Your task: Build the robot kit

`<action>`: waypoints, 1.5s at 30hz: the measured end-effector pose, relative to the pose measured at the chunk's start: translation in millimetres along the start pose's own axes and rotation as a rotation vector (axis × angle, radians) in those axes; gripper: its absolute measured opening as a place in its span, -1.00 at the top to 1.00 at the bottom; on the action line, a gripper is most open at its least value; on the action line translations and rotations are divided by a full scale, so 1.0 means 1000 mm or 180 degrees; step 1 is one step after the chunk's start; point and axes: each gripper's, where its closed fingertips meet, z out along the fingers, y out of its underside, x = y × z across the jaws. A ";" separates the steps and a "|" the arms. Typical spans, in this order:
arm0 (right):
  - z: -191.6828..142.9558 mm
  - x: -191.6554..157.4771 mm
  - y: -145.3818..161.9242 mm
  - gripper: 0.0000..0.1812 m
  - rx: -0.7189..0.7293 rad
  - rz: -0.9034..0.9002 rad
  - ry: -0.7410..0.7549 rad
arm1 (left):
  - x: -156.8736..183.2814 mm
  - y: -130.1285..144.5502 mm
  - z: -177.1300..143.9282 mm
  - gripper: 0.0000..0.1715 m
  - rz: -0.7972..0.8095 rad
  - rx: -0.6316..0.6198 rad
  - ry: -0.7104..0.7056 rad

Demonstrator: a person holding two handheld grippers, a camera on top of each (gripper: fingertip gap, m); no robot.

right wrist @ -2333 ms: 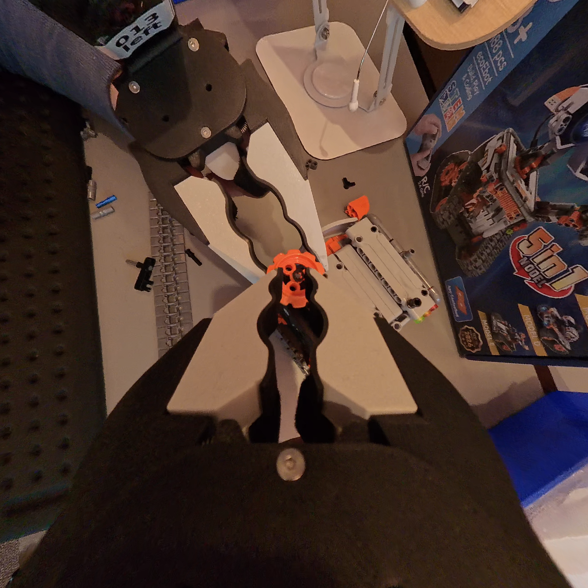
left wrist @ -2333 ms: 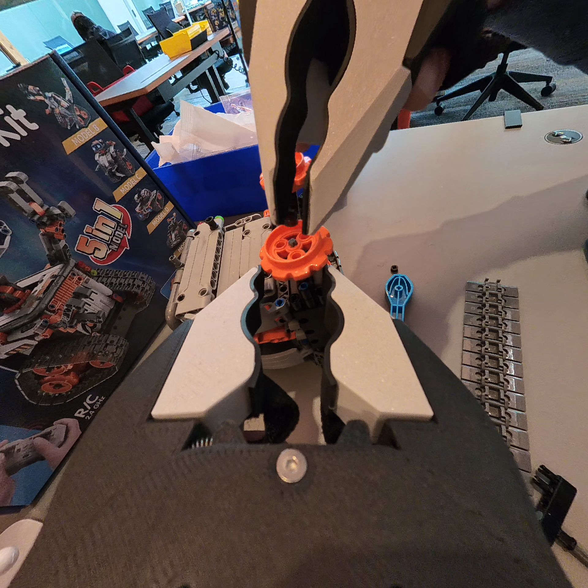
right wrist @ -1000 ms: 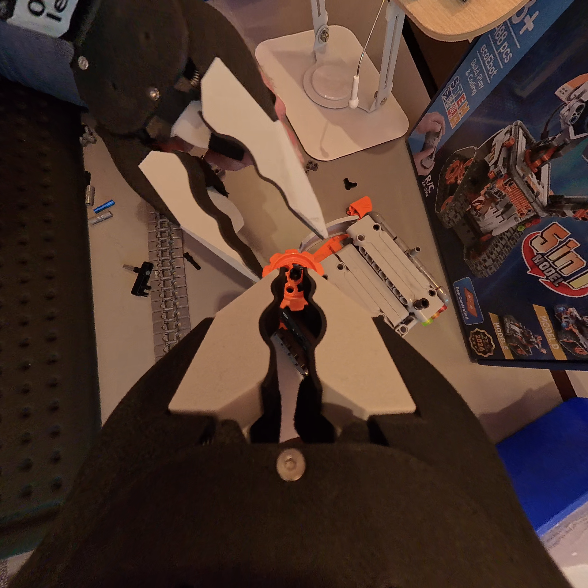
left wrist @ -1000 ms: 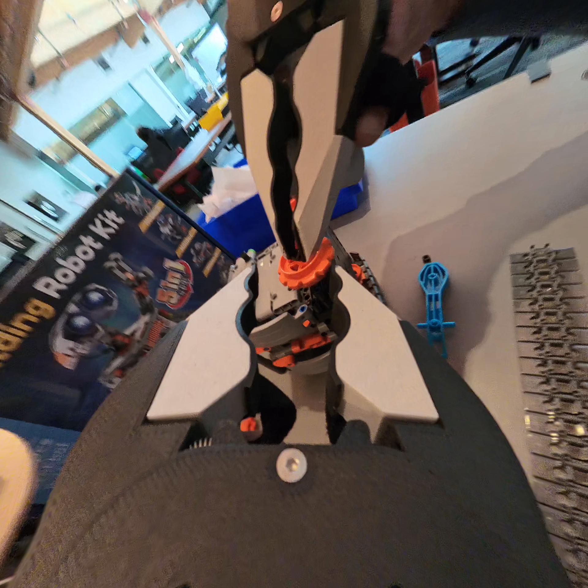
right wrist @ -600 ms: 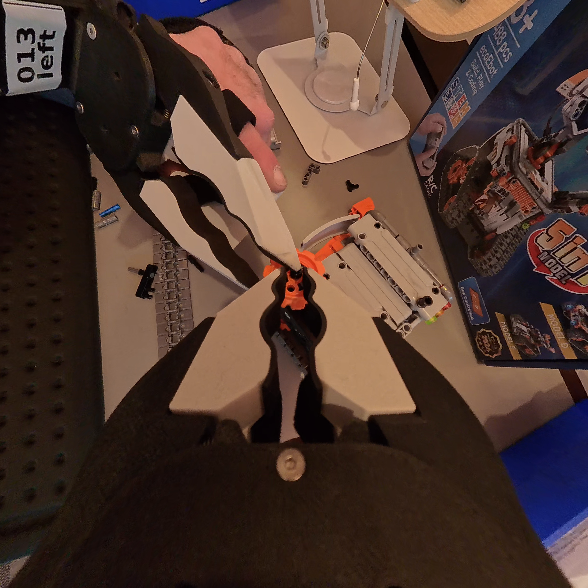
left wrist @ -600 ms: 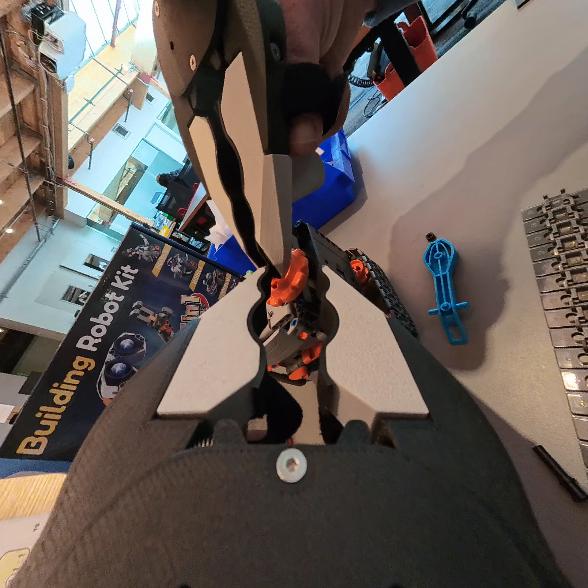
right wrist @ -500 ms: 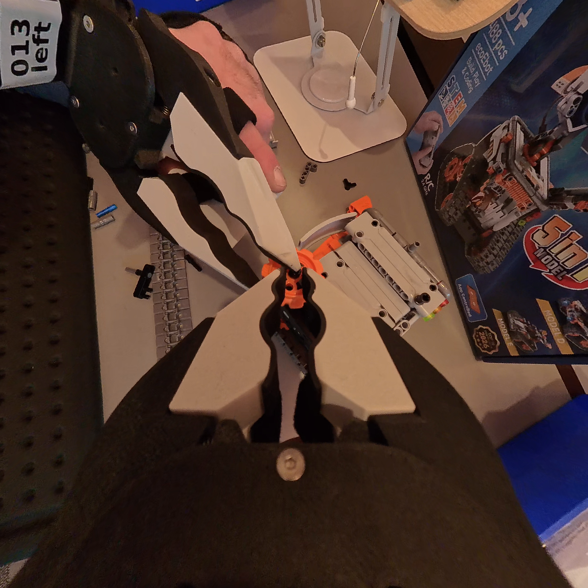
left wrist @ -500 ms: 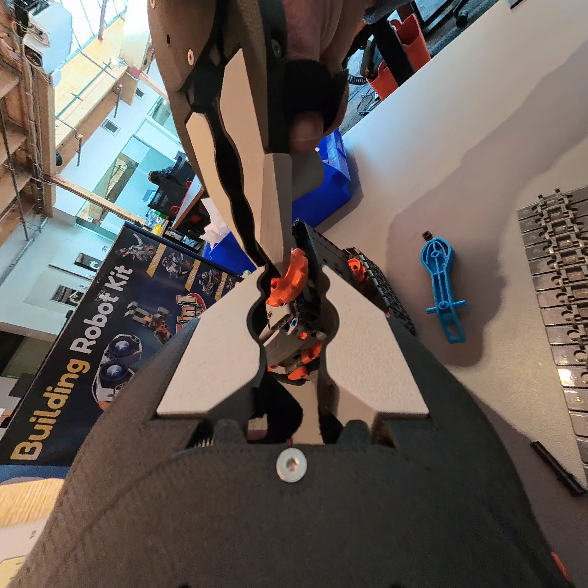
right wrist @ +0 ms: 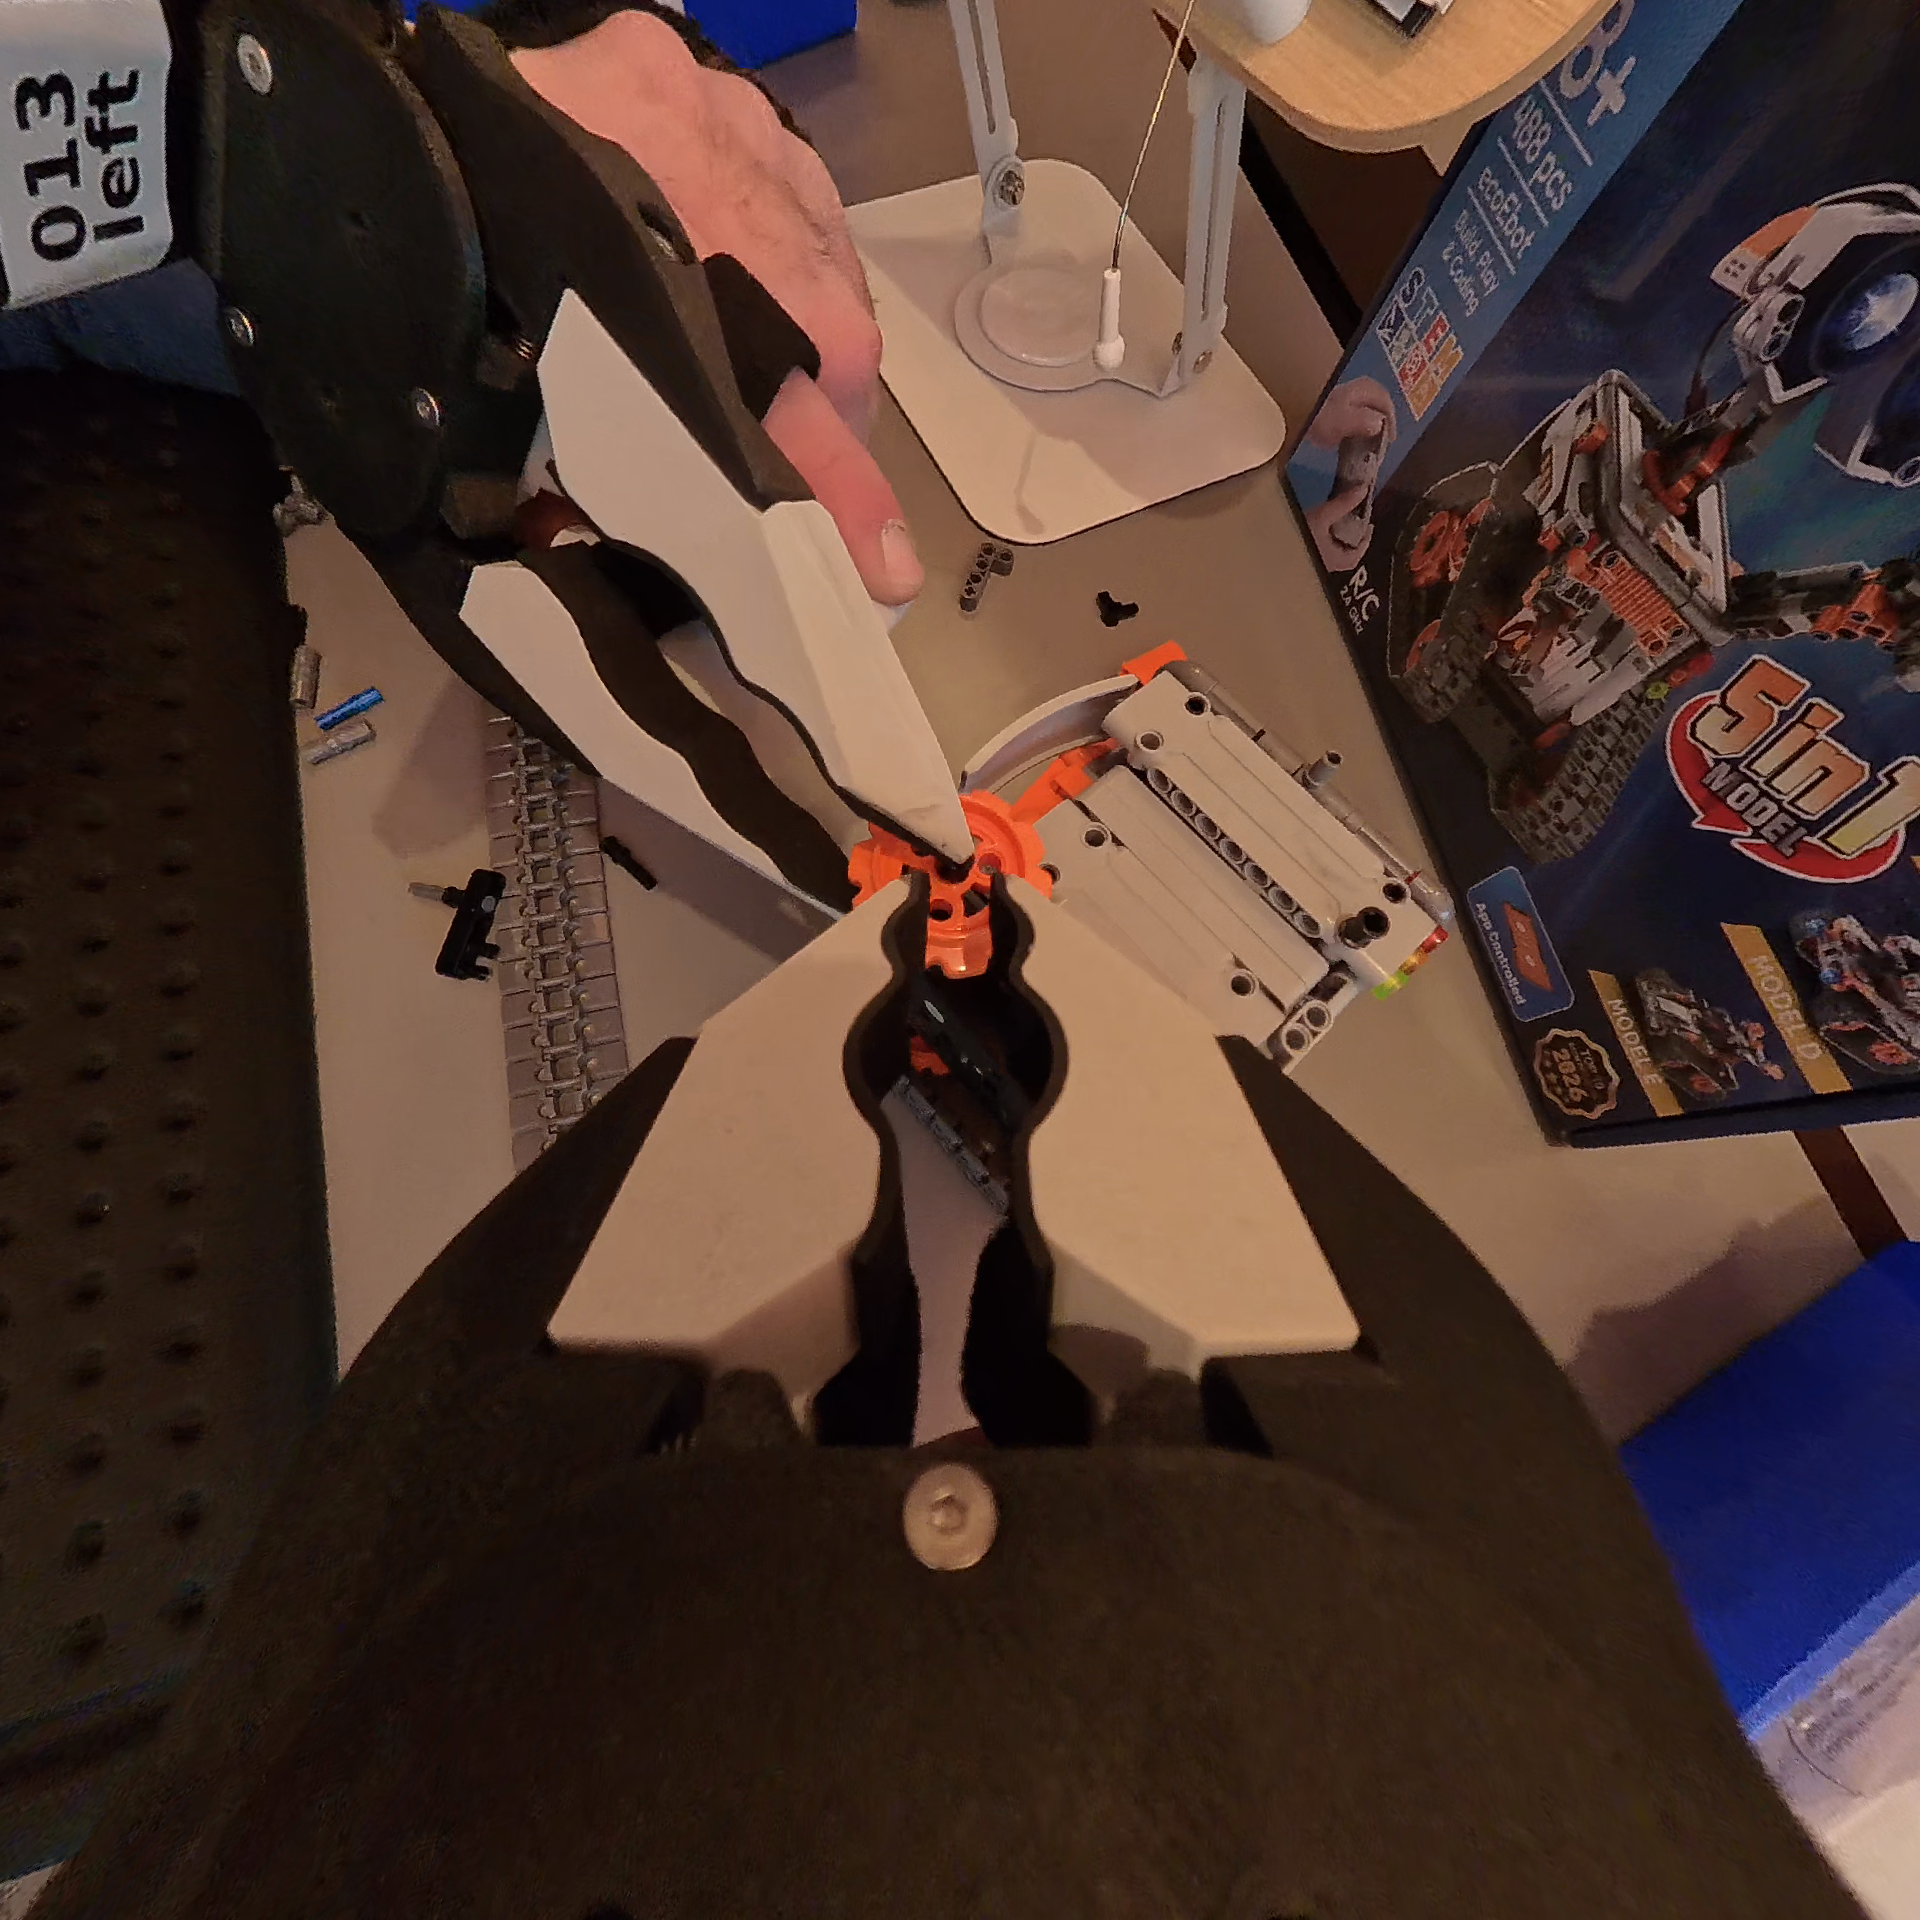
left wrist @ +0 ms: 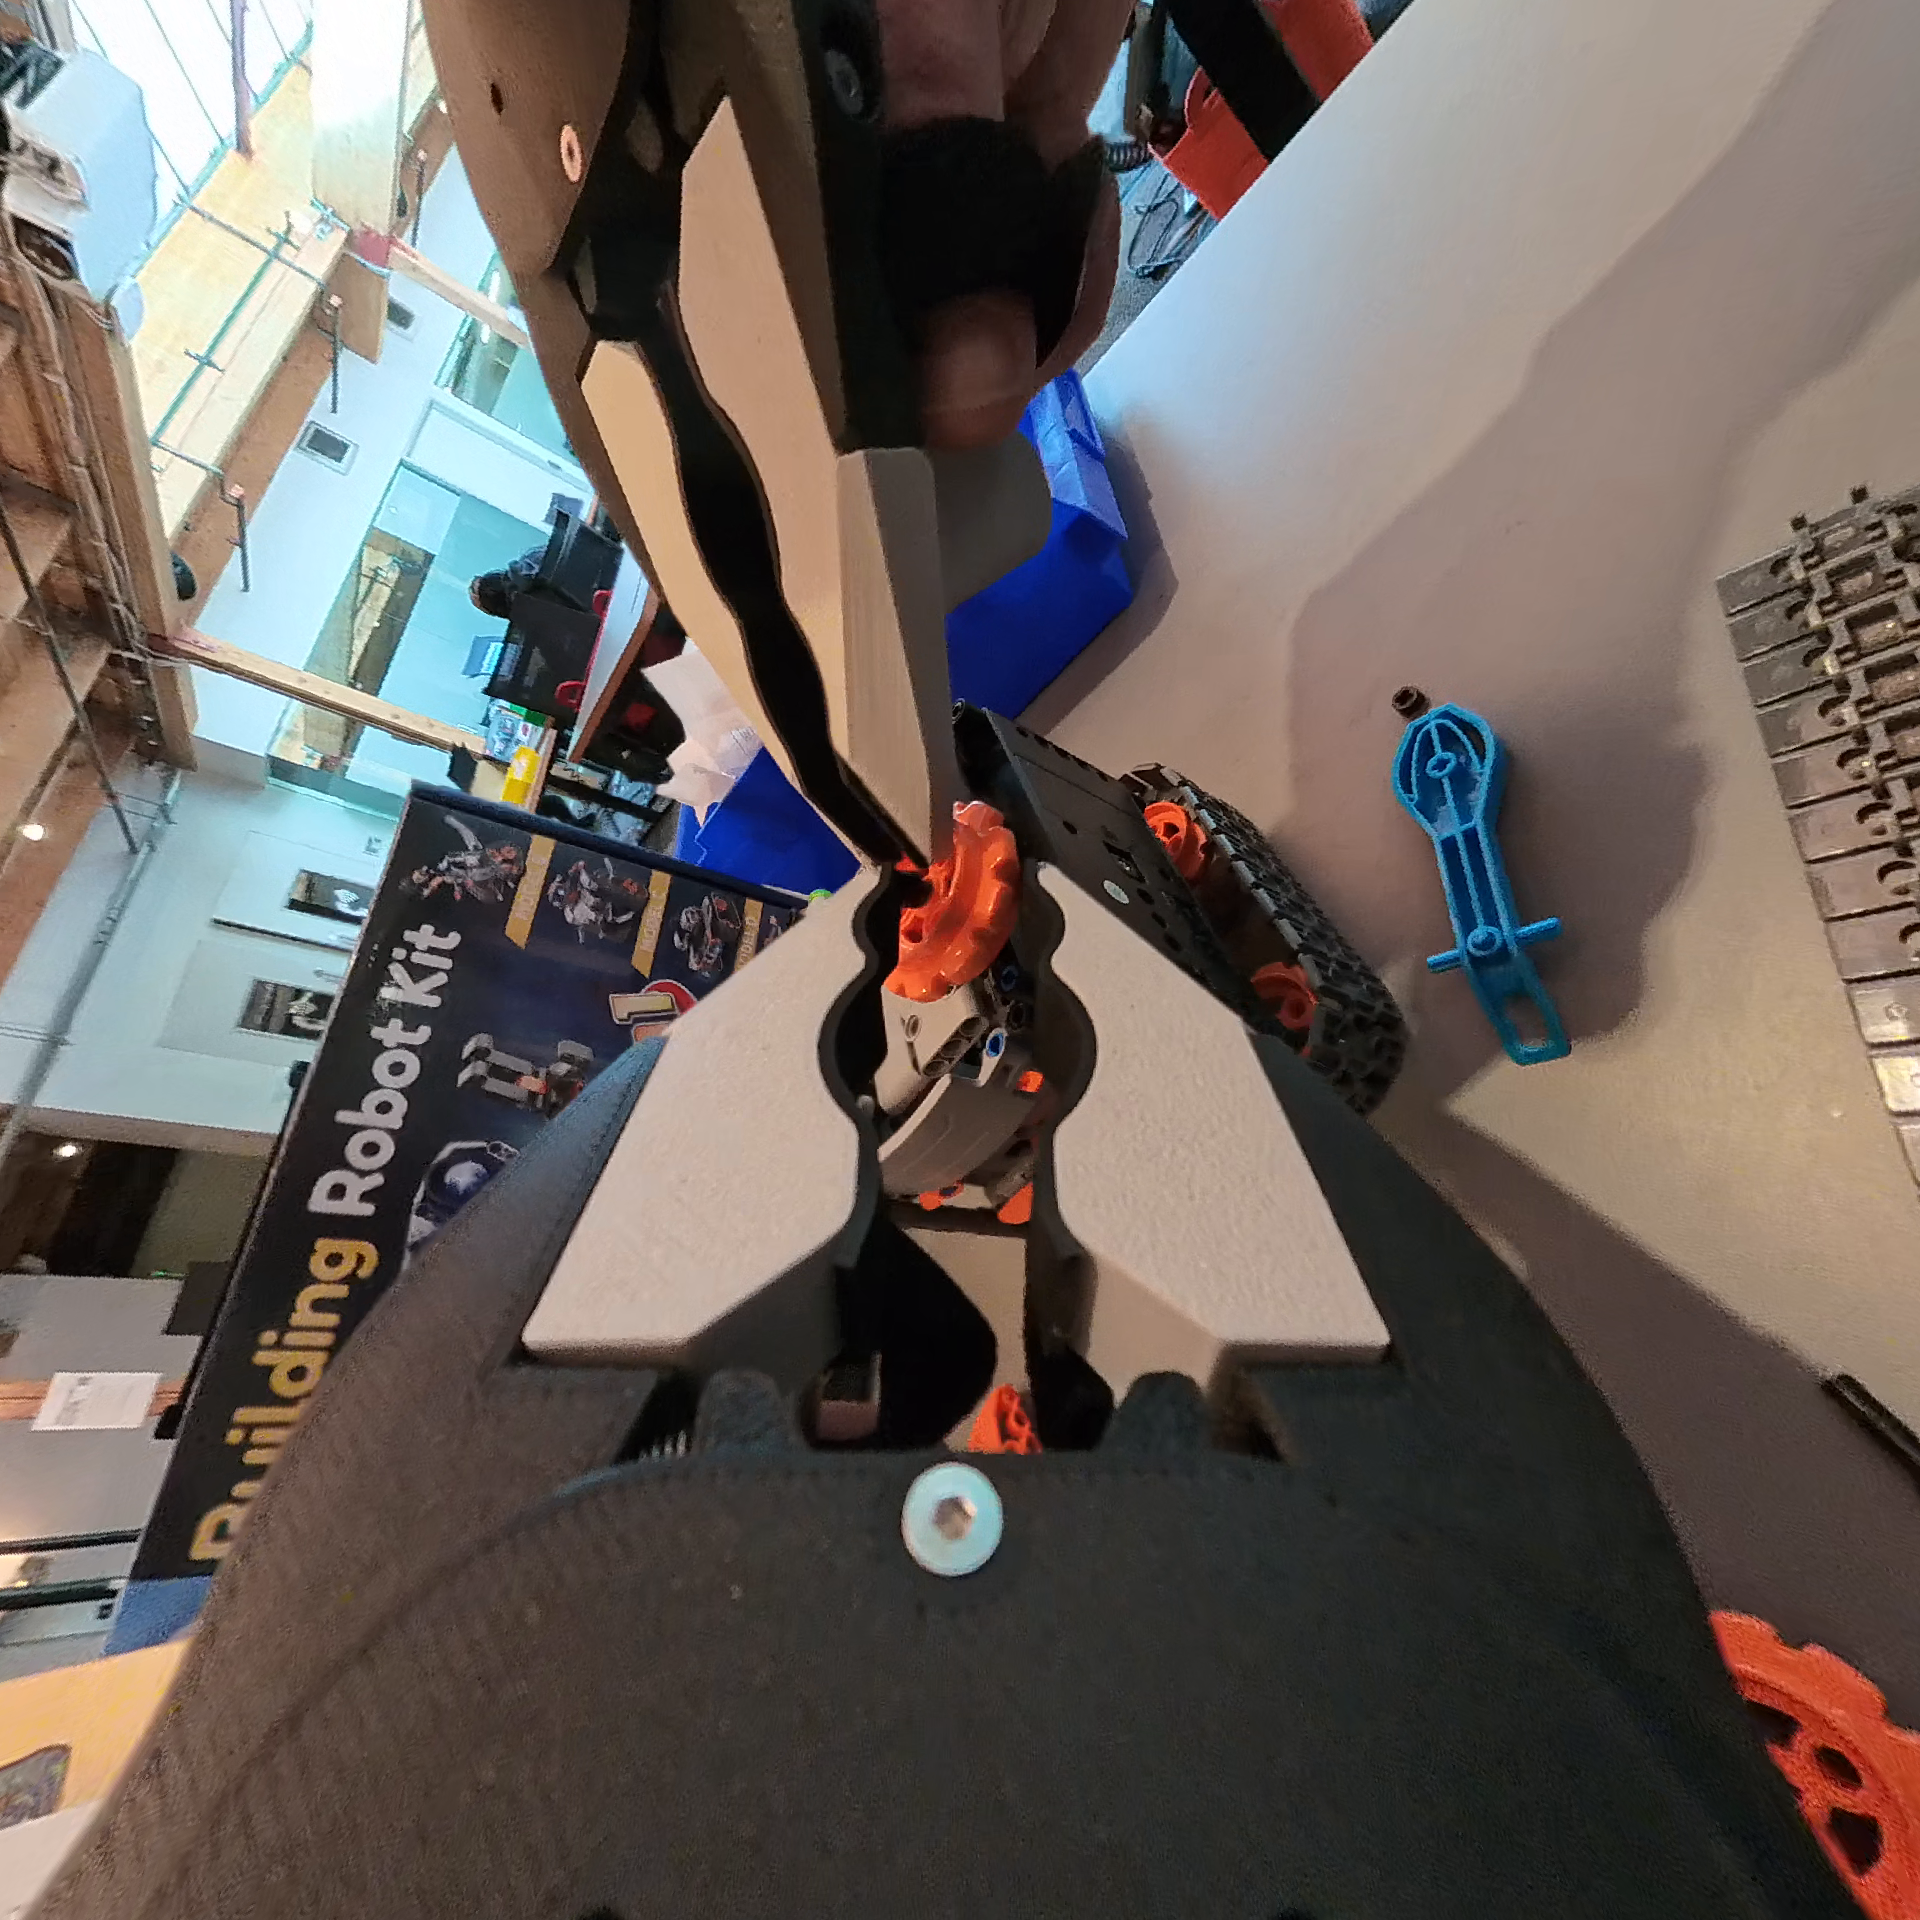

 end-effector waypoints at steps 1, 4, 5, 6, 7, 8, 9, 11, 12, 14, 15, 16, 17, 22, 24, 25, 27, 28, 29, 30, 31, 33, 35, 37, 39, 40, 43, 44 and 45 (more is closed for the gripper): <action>0.000 0.000 0.001 0.91 0.0008 -0.0001 0.0004 | 0.001 -0.001 0.000 0.75 0.0054 -0.0007 -0.0008; -0.003 0.000 0.002 0.94 0.0043 0.0000 0.0038 | 0.001 -0.002 0.001 0.77 0.0255 -0.0068 -0.0065; -0.003 0.001 0.002 0.94 0.0058 0.0007 0.0046 | 0.002 -0.002 0.002 0.77 0.0277 -0.0080 -0.0072; -0.003 0.001 0.003 0.94 0.0071 0.0014 0.0048 | 0.002 -0.002 0.002 0.77 0.0323 -0.0097 -0.0085; -0.003 0.000 0.003 0.95 0.0079 0.0017 0.0043 | 0.002 -0.002 0.002 0.77 0.0361 -0.0102 -0.0080; -0.004 0.000 0.004 0.96 0.0082 0.0017 0.0042 | 0.002 -0.001 0.001 0.77 0.0339 -0.0100 -0.0054; -0.004 0.000 0.004 0.97 0.0084 0.0019 0.0053 | 0.001 -0.001 0.001 0.77 0.0307 -0.0109 -0.0025; -0.005 0.001 0.005 0.98 0.0082 0.0025 0.0051 | 0.001 -0.002 0.001 0.77 0.0330 -0.0150 0.0058; -0.005 0.001 0.005 0.98 0.0077 0.0033 0.0049 | 0.001 -0.002 0.002 0.77 0.0327 -0.0177 0.0113; -0.007 0.001 0.006 0.98 0.0063 0.0053 0.0046 | 0.002 -0.002 0.003 0.77 0.0354 -0.0233 0.0190; -0.009 0.001 0.006 0.97 0.0052 0.0050 0.0039 | 0.003 -0.001 0.003 0.78 0.0334 -0.0263 0.0266; -0.011 0.001 0.007 0.97 0.0032 0.0047 0.0045 | 0.003 0.001 0.001 0.77 0.0324 -0.0303 0.0339; -0.012 0.002 0.009 0.94 -0.0014 0.0045 0.0067 | 0.003 0.002 0.002 0.77 0.0359 -0.0351 0.0386; -0.014 0.005 0.013 0.94 -0.0032 0.0088 0.0139 | 0.003 0.000 0.002 0.77 0.0255 -0.0369 0.0509; -0.017 0.005 0.012 0.94 0.0008 0.0096 0.0182 | 0.001 0.001 0.001 0.77 0.0212 -0.0346 0.0499; -0.019 0.006 0.011 0.93 0.0041 0.0105 0.0202 | 0.001 0.001 0.000 0.77 0.0209 -0.0344 0.0495; -0.024 0.007 0.008 0.90 0.0118 0.0117 0.0275 | 0.002 0.001 0.001 0.76 0.0100 -0.0283 0.0439; -0.027 0.007 0.007 0.87 0.0155 0.0124 0.0314 | 0.003 0.001 0.000 0.71 0.0022 -0.0239 0.0465; -0.029 0.007 0.007 0.85 0.0181 0.0125 0.0361 | 0.003 0.001 -0.002 0.71 -0.0038 -0.0197 0.0466; -0.030 0.008 0.008 0.83 0.0188 0.0117 0.0423 | 0.001 0.002 -0.005 0.70 -0.0110 -0.0155 0.0469; -0.031 0.007 0.009 0.80 0.0187 0.0096 0.0469 | 0.000 0.001 -0.010 0.68 -0.0261 -0.0096 0.0542; -0.029 0.000 0.008 0.75 0.0278 0.0062 0.0423 | -0.003 -0.003 -0.018 0.67 -0.0642 0.0023 0.0686; -0.023 -0.003 0.010 0.70 0.0310 0.0032 0.0443 | -0.007 -0.001 -0.019 0.66 -0.0723 0.0046 0.0633; -0.014 -0.004 0.010 0.64 0.0341 0.0014 0.0482 | -0.005 0.003 -0.014 0.64 -0.0694 -0.0013 0.0546; -0.006 -0.003 0.011 0.58 0.0326 0.0010 0.0511 | 0.001 0.010 -0.007 0.62 -0.0687 -0.0155 0.0567; -0.004 -0.002 0.010 0.57 0.0332 0.0001 0.0550 | 0.002 0.011 -0.005 0.59 -0.0661 -0.0169 0.0523; 0.001 -0.002 0.008 0.61 0.0331 -0.0032 0.0611 | -0.002 0.014 -0.005 0.64 -0.0667 -0.0213 0.0482; 0.001 -0.003 0.007 0.59 0.0322 -0.0038 0.0629 | -0.003 0.016 -0.005 0.66 -0.0645 -0.0232 0.0442; 0.002 -0.004 0.008 0.57 0.0303 -0.0050 0.0650 | -0.002 0.015 -0.005 0.62 -0.0698 -0.0228 0.0458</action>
